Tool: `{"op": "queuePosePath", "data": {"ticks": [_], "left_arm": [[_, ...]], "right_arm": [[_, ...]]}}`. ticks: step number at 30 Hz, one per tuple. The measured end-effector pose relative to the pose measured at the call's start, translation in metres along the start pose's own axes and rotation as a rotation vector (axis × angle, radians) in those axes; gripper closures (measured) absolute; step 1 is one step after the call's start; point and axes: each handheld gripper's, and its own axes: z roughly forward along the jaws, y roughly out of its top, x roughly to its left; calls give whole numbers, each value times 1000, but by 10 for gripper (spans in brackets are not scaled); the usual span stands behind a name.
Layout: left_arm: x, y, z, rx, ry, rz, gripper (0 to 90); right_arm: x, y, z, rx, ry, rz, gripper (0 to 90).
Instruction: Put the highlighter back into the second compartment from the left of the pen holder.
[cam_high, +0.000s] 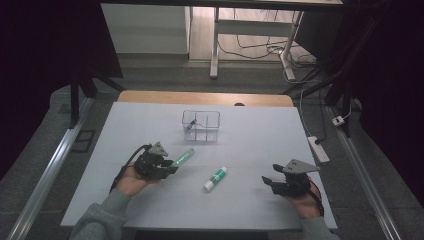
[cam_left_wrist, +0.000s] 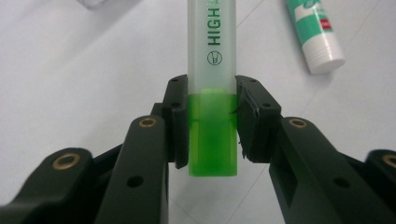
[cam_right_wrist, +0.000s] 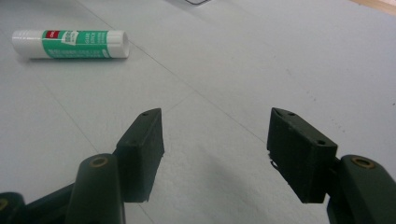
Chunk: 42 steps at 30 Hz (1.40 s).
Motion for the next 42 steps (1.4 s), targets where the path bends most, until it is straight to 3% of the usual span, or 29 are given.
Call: {"op": "queuePosePath", "data": {"ticks": [18, 42], "left_arm": [[-3, 23, -11, -120, -14, 71, 661], [-22, 26, -2, -124, -33, 149, 661]], "right_arm": [[1, 0, -3, -10, -7, 4, 358], [8, 6, 1, -20, 16, -10, 356]]}}
